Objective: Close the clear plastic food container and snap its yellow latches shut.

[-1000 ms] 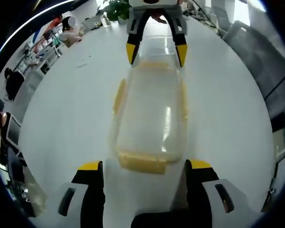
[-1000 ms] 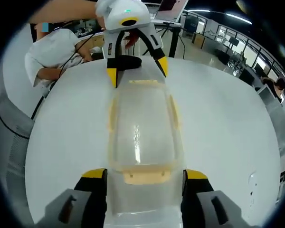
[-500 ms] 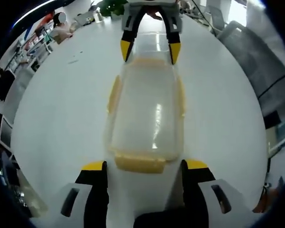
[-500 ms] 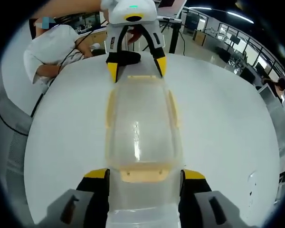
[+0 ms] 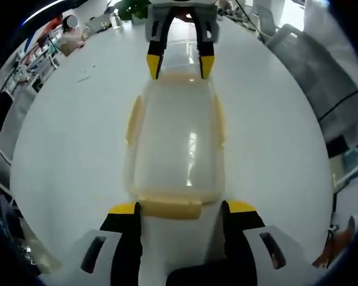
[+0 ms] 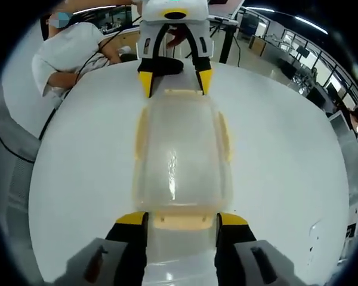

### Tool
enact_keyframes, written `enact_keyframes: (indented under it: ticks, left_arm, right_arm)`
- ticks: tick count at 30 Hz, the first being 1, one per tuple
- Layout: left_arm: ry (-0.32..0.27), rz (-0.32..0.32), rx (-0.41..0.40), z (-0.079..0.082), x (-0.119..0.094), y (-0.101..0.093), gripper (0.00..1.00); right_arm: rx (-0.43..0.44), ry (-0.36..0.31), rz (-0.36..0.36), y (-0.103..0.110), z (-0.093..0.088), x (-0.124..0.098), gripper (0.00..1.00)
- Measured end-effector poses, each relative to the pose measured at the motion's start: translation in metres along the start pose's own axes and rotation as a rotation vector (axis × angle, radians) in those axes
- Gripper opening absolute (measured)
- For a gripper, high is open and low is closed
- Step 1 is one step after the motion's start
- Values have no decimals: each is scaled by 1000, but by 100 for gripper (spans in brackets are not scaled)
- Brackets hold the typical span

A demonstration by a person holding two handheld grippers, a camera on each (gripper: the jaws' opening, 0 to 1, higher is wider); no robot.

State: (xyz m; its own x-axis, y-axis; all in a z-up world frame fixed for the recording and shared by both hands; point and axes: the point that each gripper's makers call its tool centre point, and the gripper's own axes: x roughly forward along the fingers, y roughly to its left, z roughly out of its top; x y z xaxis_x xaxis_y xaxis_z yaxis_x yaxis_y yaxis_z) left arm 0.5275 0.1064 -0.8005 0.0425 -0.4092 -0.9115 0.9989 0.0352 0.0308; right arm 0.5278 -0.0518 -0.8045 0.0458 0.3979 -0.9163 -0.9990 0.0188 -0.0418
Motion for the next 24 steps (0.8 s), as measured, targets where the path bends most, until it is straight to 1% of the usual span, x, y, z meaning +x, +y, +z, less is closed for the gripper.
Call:
enact_keyframes:
  ticks: [3,4,5,6,11,16,24]
  left_arm:
    - [-1,0,-2,0,0,0,51]
    - [0,1,-3,-1,0,0,48]
    - [5,0,-10,-1,-1,1,42]
    - [9,-3,-10,-2,-1,1,39]
    - [12,1,13,-2,-2,1,39]
    - [18,8,1,-3,-1,2,39]
    - [28,23,8,-3,-1,3,39]
  right_arm:
    - [-1,6,-1,0,0,0,41]
    - [1,8,-1,0,0,0,40]
    - [-3,10,0,1,0,0,38]
    - [-11,13,4,3,0,0,37]
    - [-8,15,2,3,0,-1,37]
    - [-10,17,5,4,0,-1,37]
    - [-3,25,6,6,-1,0,36]
